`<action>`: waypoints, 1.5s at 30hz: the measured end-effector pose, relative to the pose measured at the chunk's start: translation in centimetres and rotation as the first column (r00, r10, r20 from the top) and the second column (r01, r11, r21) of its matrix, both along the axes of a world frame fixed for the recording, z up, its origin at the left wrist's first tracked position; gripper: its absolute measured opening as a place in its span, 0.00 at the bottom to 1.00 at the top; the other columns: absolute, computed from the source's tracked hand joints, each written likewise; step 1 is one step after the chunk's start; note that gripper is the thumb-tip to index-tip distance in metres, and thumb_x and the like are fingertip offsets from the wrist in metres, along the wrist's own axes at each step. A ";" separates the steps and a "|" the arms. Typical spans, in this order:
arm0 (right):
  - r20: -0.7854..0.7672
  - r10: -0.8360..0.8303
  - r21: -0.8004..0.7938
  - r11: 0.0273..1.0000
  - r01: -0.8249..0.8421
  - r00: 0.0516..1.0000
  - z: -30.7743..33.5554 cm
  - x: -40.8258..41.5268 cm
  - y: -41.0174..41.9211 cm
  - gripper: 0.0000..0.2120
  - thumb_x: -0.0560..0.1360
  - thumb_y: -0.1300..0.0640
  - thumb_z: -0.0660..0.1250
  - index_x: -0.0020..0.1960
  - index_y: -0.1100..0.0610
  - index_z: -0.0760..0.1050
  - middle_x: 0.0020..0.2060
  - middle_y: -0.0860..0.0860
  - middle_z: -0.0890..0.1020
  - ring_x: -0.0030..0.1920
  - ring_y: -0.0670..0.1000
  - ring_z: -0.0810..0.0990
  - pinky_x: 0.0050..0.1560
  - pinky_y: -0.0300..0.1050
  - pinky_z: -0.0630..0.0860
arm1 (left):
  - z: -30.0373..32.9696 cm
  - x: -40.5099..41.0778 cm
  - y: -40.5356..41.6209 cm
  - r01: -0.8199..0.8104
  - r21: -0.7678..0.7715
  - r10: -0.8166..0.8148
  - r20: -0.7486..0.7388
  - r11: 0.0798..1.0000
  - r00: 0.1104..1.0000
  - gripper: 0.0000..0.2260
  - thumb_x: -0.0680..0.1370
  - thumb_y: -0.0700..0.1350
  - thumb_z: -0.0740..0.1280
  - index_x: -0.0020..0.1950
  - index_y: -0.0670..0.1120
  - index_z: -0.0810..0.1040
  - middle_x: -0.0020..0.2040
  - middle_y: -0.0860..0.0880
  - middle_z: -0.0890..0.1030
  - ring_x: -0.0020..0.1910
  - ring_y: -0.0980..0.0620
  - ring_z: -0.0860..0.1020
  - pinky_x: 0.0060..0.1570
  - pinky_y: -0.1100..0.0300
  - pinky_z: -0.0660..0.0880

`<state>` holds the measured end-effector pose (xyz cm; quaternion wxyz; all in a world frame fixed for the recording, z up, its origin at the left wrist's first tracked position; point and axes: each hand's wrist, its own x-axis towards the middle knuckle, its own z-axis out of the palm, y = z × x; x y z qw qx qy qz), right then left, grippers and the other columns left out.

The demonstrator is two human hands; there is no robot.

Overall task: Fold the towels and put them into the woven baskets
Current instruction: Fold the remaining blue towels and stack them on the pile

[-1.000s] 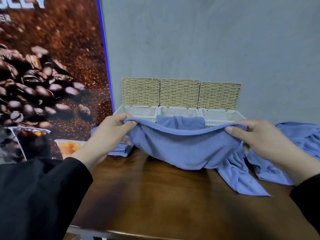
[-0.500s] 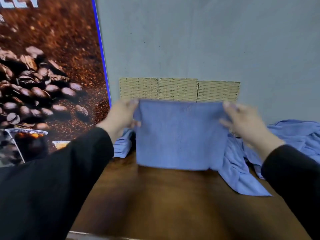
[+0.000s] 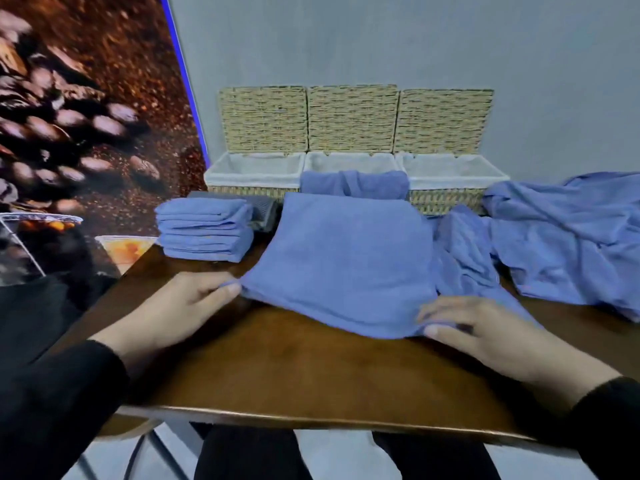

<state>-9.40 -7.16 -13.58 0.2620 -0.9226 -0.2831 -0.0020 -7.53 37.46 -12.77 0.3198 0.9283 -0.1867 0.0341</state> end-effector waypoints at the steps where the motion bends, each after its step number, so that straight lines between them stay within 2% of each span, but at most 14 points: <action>1: -0.039 0.033 -0.053 0.998 -0.036 0.999 -0.6 -0.4 -0.2 0.26 0.76 0.27 0.56 0.52 0.43 0.83 0.59 0.36 0.78 0.61 0.39 0.77 0.63 0.36 0.69 | -0.8 -0.4 0.5 0.078 0.067 -0.078 -0.012 0.995 0.997 0.17 0.82 0.60 0.59 0.49 0.54 0.86 0.51 0.63 0.84 0.52 0.64 0.79 0.54 0.68 0.71; 4: 0.096 0.073 -0.132 0.989 -0.060 0.993 -0.4 -0.2 0.1 0.23 0.81 0.32 0.54 0.47 0.44 0.81 0.54 0.35 0.77 0.56 0.39 0.77 0.59 0.46 0.68 | -1.1 -0.4 1.2 0.156 0.055 -0.160 0.074 0.986 0.984 0.23 0.82 0.65 0.56 0.44 0.55 0.86 0.53 0.60 0.84 0.55 0.55 0.80 0.61 0.62 0.68; 6: 0.141 0.064 -0.076 0.996 -0.053 0.988 0.1 0.4 1.2 0.22 0.83 0.37 0.53 0.47 0.46 0.82 0.52 0.37 0.78 0.53 0.38 0.77 0.54 0.38 0.68 | -0.7 0.5 0.5 0.125 0.010 -0.125 0.146 0.992 0.981 0.22 0.82 0.63 0.58 0.45 0.53 0.86 0.51 0.58 0.83 0.54 0.54 0.79 0.59 0.61 0.69; 10: 0.051 0.040 -0.118 0.992 -0.034 0.998 -0.5 1.7 3.2 0.17 0.79 0.38 0.61 0.54 0.47 0.82 0.54 0.36 0.77 0.58 0.39 0.75 0.58 0.33 0.68 | -1.7 2.0 -1.8 0.160 0.263 -0.193 0.105 0.951 0.976 0.22 0.78 0.68 0.59 0.62 0.58 0.82 0.63 0.66 0.76 0.65 0.70 0.68 0.68 0.68 0.60; 13: 0.046 0.027 -0.098 0.995 -0.022 0.999 -0.6 1.9 3.7 0.13 0.79 0.41 0.61 0.48 0.46 0.81 0.49 0.39 0.78 0.53 0.43 0.77 0.55 0.39 0.72 | -2.0 2.3 -2.4 0.183 0.223 -0.210 0.103 0.958 0.972 0.18 0.79 0.66 0.61 0.51 0.56 0.85 0.55 0.63 0.79 0.58 0.61 0.74 0.60 0.59 0.67; 17: 0.088 0.021 -0.101 0.995 -0.012 0.996 -0.9 2.4 4.4 0.13 0.80 0.42 0.63 0.56 0.46 0.81 0.56 0.36 0.76 0.60 0.40 0.75 0.62 0.35 0.68 | -1.4 2.7 -3.4 0.149 0.312 -0.196 0.124 0.938 0.973 0.24 0.78 0.70 0.54 0.58 0.59 0.82 0.59 0.64 0.76 0.60 0.63 0.72 0.63 0.55 0.65; 20: 0.074 0.017 -0.119 0.993 -0.008 0.997 -1.0 3.1 4.8 0.10 0.81 0.44 0.64 0.54 0.46 0.81 0.53 0.36 0.78 0.57 0.39 0.76 0.60 0.40 0.72 | -1.1 3.4 -4.3 0.135 0.342 -0.177 0.095 0.930 0.980 0.21 0.79 0.67 0.56 0.46 0.56 0.82 0.48 0.61 0.79 0.49 0.61 0.76 0.55 0.52 0.72; 22: 0.083 -0.028 -0.040 0.999 0.031 0.996 -0.4 3.6 5.3 0.08 0.81 0.45 0.64 0.51 0.46 0.81 0.50 0.37 0.79 0.54 0.40 0.78 0.57 0.40 0.73 | 0.0 4.3 -5.4 0.078 0.296 -0.127 0.150 0.952 0.980 0.19 0.80 0.63 0.58 0.43 0.54 0.81 0.42 0.57 0.79 0.43 0.58 0.76 0.48 0.52 0.74; 27: 0.121 -0.125 0.134 0.985 0.109 0.985 1.7 7.2 7.2 0.06 0.81 0.49 0.66 0.51 0.47 0.81 0.51 0.39 0.80 0.56 0.41 0.78 0.56 0.35 0.71 | 2.7 8.6 -9.8 -0.089 -0.010 0.089 0.190 0.996 0.978 0.14 0.82 0.54 0.64 0.67 0.52 0.77 0.50 0.57 0.80 0.52 0.55 0.79 0.54 0.55 0.75; 32: 0.235 -0.266 0.147 0.961 0.236 0.935 3.3 13.6 9.3 0.08 0.81 0.53 0.68 0.57 0.54 0.81 0.54 0.46 0.80 0.56 0.46 0.77 0.52 0.29 0.66 | 0.6 13.5 -12.7 -0.177 -0.195 0.220 0.229 0.965 0.948 0.14 0.83 0.50 0.64 0.68 0.49 0.76 0.53 0.53 0.81 0.55 0.52 0.79 0.56 0.53 0.75; 36: 0.317 -0.358 0.075 0.933 0.353 0.878 4.3 19.7 10.5 0.12 0.80 0.51 0.69 0.61 0.54 0.80 0.59 0.50 0.80 0.60 0.53 0.77 0.61 0.48 0.72 | -1.6 14.6 -12.3 -0.148 -0.256 0.213 0.244 0.955 0.946 0.17 0.83 0.49 0.65 0.71 0.48 0.75 0.64 0.51 0.80 0.65 0.52 0.76 0.65 0.55 0.71; 39: 0.306 -0.433 0.008 0.892 0.452 0.848 5.1 23.9 11.4 0.15 0.80 0.46 0.68 0.64 0.51 0.77 0.64 0.50 0.77 0.65 0.55 0.74 0.66 0.59 0.70 | -1.6 15.2 -11.5 -0.164 -0.307 0.258 0.299 0.937 0.918 0.15 0.82 0.48 0.65 0.69 0.49 0.77 0.62 0.53 0.80 0.62 0.55 0.76 0.63 0.61 0.70; 42: 0.258 -0.505 -0.099 0.834 0.542 0.824 5.4 27.0 12.2 0.19 0.81 0.42 0.64 0.67 0.51 0.75 0.67 0.51 0.75 0.64 0.56 0.75 0.63 0.58 0.70 | -1.9 15.5 -11.4 -0.160 -0.310 0.251 0.282 0.937 0.926 0.14 0.82 0.48 0.65 0.68 0.49 0.78 0.61 0.53 0.80 0.62 0.54 0.76 0.63 0.62 0.70; 45: 0.214 -0.565 0.005 0.817 0.577 0.797 4.8 28.7 12.7 0.10 0.82 0.46 0.65 0.56 0.52 0.78 0.55 0.51 0.81 0.52 0.56 0.79 0.57 0.55 0.72 | -2.1 15.6 -11.4 -0.152 -0.315 0.246 0.285 0.937 0.926 0.14 0.82 0.48 0.65 0.68 0.48 0.78 0.63 0.53 0.80 0.64 0.54 0.76 0.65 0.58 0.71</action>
